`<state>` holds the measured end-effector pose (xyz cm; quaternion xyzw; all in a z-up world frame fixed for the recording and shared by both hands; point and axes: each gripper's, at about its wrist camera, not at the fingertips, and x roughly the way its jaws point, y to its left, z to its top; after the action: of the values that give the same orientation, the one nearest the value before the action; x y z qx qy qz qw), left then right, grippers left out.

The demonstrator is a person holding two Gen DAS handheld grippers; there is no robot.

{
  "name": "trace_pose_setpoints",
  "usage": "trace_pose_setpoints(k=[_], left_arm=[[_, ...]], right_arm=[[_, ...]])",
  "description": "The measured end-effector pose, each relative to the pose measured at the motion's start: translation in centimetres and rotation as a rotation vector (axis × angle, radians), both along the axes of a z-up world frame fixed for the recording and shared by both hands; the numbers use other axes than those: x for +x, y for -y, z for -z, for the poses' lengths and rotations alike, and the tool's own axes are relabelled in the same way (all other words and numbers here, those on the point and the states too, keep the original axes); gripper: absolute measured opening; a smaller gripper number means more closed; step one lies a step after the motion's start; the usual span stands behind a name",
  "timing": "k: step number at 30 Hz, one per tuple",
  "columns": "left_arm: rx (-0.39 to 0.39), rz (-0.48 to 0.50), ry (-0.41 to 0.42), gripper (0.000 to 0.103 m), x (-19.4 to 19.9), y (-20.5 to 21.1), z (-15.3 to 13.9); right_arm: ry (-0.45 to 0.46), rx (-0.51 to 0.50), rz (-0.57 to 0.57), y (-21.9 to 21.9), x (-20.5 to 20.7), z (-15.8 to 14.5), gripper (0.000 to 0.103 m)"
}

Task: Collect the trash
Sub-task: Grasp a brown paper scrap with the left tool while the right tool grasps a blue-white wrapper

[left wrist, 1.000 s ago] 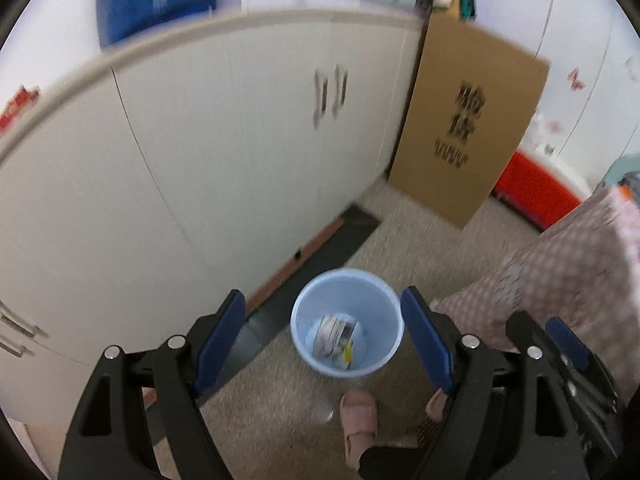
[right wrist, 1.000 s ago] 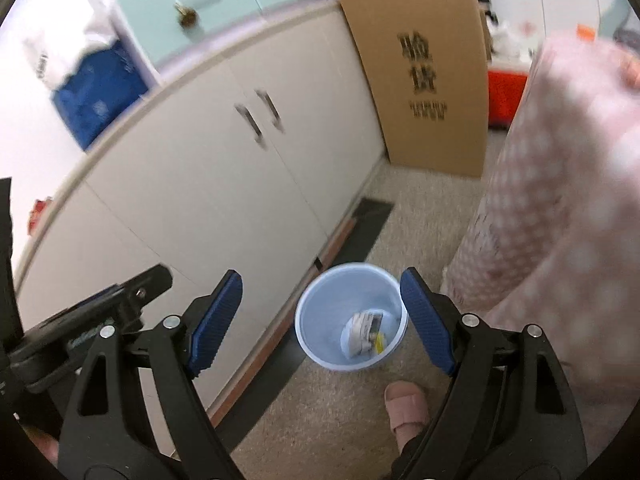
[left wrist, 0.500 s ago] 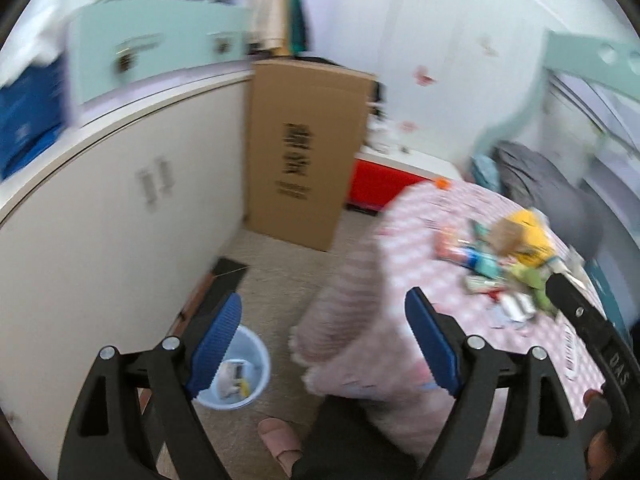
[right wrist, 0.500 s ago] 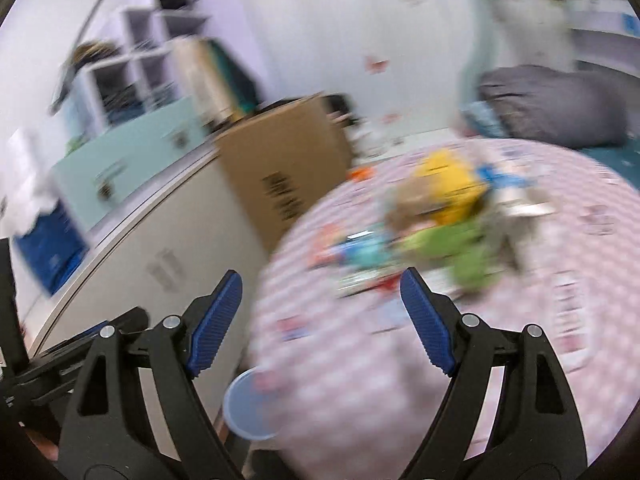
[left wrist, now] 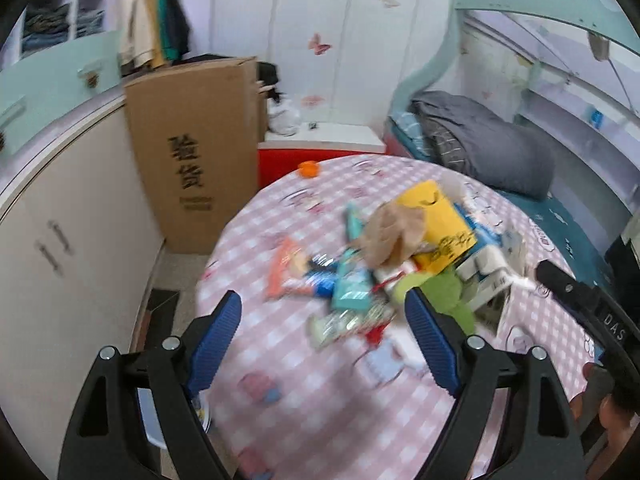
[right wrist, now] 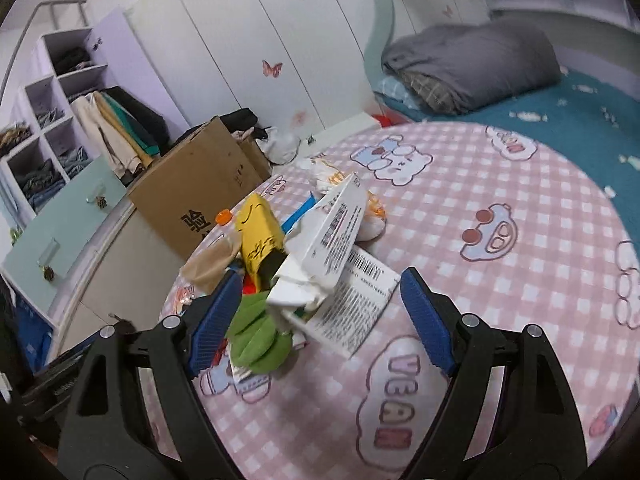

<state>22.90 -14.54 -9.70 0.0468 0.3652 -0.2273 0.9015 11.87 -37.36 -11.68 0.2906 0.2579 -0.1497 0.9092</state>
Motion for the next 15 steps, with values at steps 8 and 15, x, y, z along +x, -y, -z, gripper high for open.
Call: trace_pose_setpoints(k=[8,15], left_arm=[[0.041,0.108,-0.017,0.048,3.7,7.0,1.5],[-0.05,0.141,-0.083,0.001,5.3,8.2,1.3]], right_arm=[[-0.063,0.135,0.004,3.6,3.9,1.0,0.08],[-0.093,0.23,-0.057,4.8,6.5,2.0,0.047]])
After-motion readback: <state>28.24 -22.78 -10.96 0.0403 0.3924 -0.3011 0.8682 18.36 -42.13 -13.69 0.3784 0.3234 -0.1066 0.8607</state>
